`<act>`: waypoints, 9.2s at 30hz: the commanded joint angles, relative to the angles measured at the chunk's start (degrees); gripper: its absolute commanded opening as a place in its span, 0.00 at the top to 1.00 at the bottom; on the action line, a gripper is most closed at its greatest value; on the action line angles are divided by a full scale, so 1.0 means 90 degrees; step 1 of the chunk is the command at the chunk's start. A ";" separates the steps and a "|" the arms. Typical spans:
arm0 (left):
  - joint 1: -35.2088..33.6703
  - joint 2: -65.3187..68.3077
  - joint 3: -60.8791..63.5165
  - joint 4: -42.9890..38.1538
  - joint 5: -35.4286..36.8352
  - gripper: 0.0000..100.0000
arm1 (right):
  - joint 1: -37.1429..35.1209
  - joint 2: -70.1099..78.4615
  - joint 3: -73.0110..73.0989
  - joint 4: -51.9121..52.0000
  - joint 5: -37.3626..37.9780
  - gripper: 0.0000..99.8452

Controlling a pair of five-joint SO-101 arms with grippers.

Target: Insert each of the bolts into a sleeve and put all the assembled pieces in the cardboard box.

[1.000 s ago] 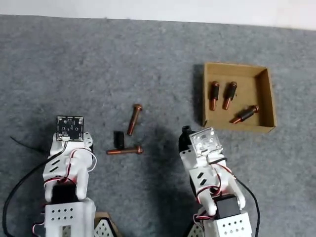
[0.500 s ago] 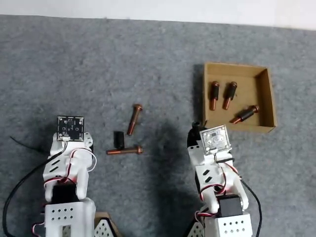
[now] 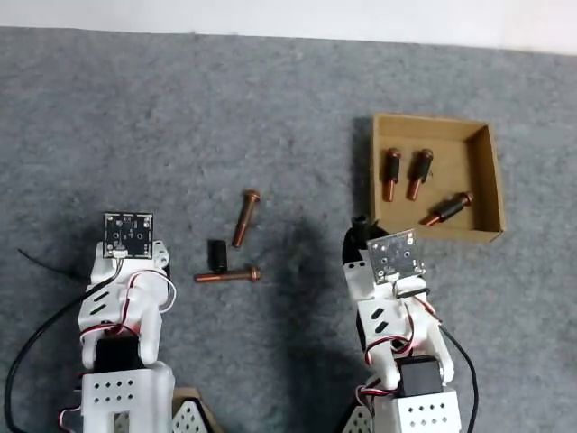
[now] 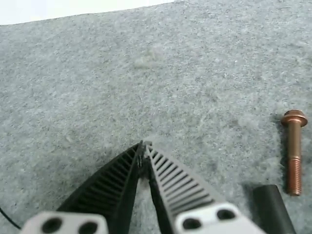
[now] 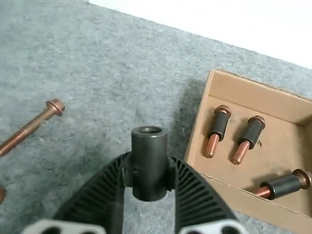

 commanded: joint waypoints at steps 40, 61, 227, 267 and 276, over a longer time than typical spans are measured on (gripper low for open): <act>0.0093 -0.0093 -0.0034 -0.0127 -0.0039 0.99 | 0.0083 -0.0103 0.0464 -0.0181 -0.0020 1.00; 0.0093 -0.0093 -0.0024 -0.0127 -0.0049 0.99 | 0.0083 -0.0103 0.0464 -0.0181 -0.0020 1.00; 0.1363 0.5973 -0.2877 -0.1270 0.0000 0.92 | 0.0063 -0.0103 0.0591 -0.0200 -0.0020 1.00; 0.2750 1.1844 -0.8767 0.0381 0.0010 0.92 | 0.0054 -0.0103 0.0591 -0.0200 -0.0020 1.00; 0.2789 1.1863 -0.8757 0.0420 0.0010 0.92 | 0.0054 -0.0103 0.0591 -0.0200 -0.0020 1.00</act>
